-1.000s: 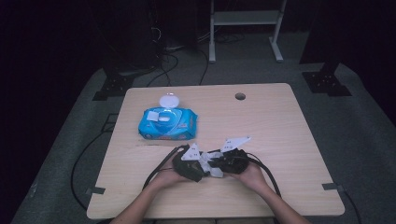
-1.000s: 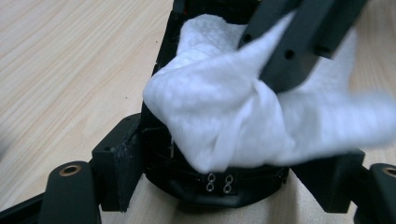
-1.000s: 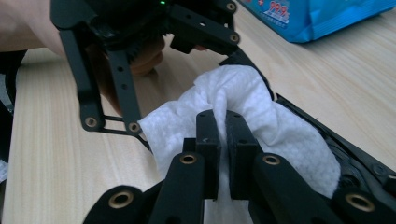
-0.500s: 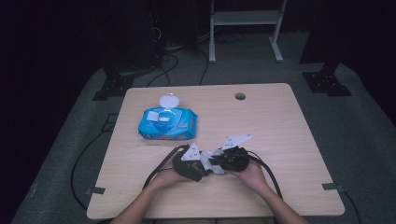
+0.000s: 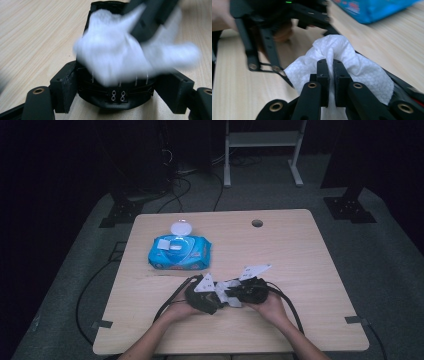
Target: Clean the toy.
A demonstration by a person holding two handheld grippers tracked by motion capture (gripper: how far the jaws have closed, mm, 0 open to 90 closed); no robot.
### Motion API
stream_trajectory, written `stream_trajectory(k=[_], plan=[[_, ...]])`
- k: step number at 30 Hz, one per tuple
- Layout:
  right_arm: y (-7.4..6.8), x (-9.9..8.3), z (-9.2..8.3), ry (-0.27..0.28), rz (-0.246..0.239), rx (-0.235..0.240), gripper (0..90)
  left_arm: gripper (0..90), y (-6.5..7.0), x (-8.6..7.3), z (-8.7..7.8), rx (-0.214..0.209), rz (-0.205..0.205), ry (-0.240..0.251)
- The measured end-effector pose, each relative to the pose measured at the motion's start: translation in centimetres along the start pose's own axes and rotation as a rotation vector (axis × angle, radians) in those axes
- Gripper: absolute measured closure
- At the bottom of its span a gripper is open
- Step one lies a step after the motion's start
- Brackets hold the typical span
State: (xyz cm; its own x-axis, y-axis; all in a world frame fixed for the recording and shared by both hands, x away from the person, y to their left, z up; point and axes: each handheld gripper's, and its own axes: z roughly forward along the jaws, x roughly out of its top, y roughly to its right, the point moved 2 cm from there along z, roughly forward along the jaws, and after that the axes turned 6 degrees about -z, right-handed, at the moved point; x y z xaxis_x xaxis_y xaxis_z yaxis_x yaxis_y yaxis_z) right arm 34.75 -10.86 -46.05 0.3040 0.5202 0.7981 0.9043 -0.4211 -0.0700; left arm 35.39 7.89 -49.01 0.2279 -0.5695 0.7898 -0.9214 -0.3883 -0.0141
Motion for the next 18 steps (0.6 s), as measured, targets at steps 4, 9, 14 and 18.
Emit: stream_trajectory(k=[4, 9, 14, 18], plan=[[-0.4, 0.5, 0.3, -0.014, -0.057, -0.033, 84.6, 24.2, -0.1, 0.0, -0.1, -0.007, -0.006, 0.005], [2.5, -1.0, -1.3, -0.038, 0.022, -0.152, 84.8, 24.2, -0.2, 0.1, -0.1, -0.009, -0.011, 0.015], [1.5, -0.2, -0.8, -0.046, 0.011, -0.116, 85.0, 24.3, -0.2, 0.1, -0.1, -0.004, 0.000, 0.012], [-0.3, 1.6, 1.2, -0.020, -0.033, -0.039, 85.0, 24.3, 0.0, 0.2, 0.0, 0.004, 0.005, 0.010]])
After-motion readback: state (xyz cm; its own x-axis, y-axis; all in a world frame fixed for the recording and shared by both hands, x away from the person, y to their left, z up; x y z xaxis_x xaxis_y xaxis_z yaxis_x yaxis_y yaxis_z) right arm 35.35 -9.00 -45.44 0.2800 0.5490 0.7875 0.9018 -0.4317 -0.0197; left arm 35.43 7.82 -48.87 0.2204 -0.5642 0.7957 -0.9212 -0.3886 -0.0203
